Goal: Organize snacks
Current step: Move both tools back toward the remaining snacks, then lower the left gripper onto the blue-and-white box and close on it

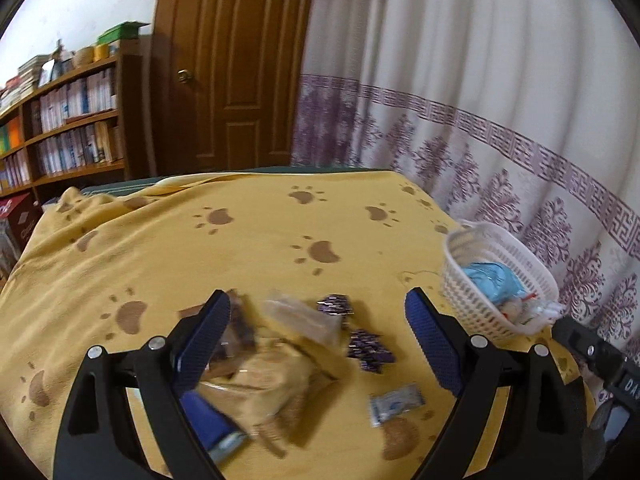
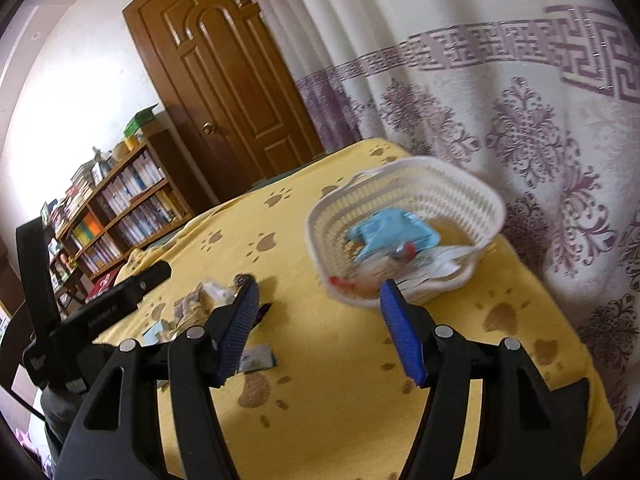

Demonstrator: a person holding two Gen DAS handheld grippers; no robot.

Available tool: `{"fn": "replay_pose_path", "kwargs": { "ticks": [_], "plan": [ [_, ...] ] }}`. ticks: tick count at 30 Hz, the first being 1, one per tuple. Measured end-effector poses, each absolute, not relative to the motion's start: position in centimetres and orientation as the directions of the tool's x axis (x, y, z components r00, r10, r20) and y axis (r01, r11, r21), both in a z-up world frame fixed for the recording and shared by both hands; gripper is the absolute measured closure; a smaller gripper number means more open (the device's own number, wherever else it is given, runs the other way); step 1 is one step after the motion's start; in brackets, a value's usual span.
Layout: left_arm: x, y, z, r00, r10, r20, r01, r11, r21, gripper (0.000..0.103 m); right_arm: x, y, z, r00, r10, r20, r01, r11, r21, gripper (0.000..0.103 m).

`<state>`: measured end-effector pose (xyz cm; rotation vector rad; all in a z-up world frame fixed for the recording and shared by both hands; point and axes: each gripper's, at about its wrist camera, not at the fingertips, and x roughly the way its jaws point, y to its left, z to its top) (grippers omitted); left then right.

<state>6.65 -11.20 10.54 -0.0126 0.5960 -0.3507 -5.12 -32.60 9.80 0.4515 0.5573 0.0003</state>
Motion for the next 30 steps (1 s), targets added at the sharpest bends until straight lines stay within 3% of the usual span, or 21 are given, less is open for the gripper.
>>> {"fn": "replay_pose_path", "kwargs": {
  "ticks": [18, 30],
  "plan": [
    [8.1, -1.1, 7.4, 0.767, -0.219, -0.603, 0.126, 0.973, -0.193, 0.014, -3.0, -25.1, 6.9, 0.747, 0.266, -0.610, 0.009, 0.913, 0.408, 0.038],
    [9.9, 0.8, 3.0, 0.675, -0.142, -0.724, -0.009, 0.980, -0.201, 0.014, -2.5, -23.4, 5.8, 0.715, 0.290, -0.637, -0.006, 0.913, 0.408, 0.038]
  ]
}}
